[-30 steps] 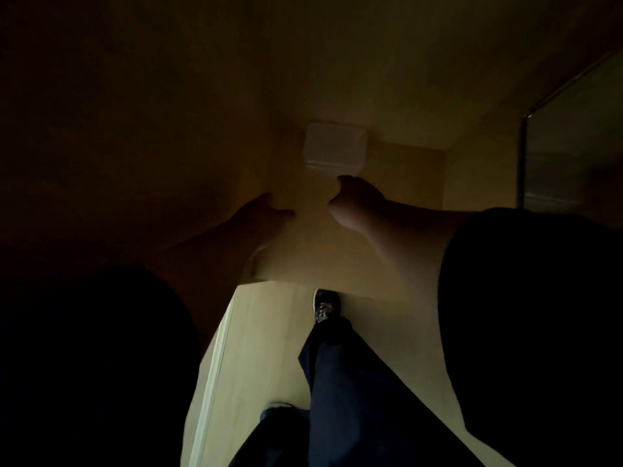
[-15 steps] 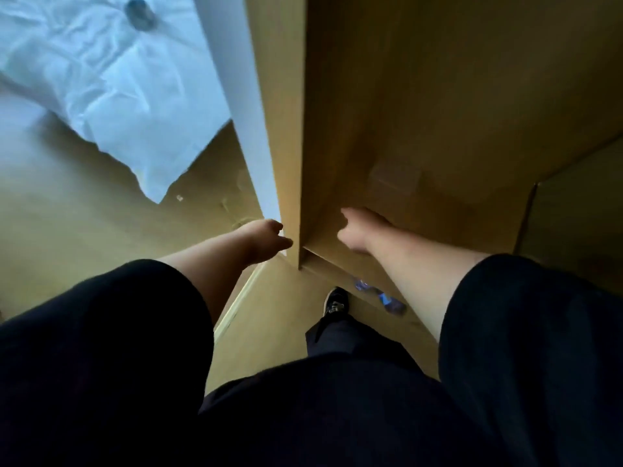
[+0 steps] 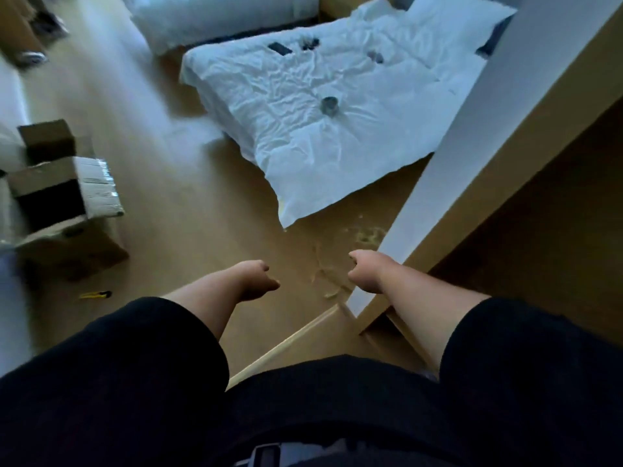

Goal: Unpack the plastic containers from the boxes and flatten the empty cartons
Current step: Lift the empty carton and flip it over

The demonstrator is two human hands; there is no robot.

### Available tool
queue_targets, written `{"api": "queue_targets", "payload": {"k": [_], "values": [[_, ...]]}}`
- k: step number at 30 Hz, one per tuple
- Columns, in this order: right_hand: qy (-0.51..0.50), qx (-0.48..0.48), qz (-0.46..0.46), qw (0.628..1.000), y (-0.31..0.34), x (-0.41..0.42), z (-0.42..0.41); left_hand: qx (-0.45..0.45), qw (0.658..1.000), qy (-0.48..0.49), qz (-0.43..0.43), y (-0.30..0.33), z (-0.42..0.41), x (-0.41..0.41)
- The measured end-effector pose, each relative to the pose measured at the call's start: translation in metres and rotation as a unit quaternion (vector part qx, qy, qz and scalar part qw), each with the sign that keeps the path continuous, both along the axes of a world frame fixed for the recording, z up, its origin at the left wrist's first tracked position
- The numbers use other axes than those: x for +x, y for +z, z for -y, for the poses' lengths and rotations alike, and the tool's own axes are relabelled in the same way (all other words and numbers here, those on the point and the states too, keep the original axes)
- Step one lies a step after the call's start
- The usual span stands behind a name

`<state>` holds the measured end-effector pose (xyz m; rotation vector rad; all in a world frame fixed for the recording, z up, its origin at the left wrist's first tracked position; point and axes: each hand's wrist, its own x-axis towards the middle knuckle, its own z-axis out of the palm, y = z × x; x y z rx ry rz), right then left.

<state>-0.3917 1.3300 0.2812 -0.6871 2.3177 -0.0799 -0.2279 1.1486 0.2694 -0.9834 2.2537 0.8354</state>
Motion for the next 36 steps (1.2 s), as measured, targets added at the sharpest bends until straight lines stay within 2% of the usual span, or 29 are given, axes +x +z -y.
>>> {"api": "queue_targets", "payload": {"k": [3, 9, 19, 28, 36], "values": [[0.060, -0.012, -0.009, 0.998, -0.004, 0.021, 0.050, -0.007, 0.999, 0.046, 0.003, 0.001, 0.034, 0.038], [0.187, 0.023, -0.002, 0.982, -0.032, 0.044, 0.136, -0.007, 0.993, 0.119, 0.023, -0.019, 0.081, 0.087], [0.357, 0.033, 0.003, 0.933, -0.075, 0.017, 0.297, 0.002, 0.967, 0.248, 0.059, -0.054, 0.180, 0.098], [0.421, 0.037, -0.003, 0.906, -0.058, -0.063, 0.471, -0.013, 0.947, 0.320, 0.035, -0.038, 0.307, 0.034], [0.475, 0.049, -0.010, 0.879, -0.071, -0.035, 0.600, 0.009, 0.932, 0.359, 0.036, -0.053, 0.407, 0.059]]}}
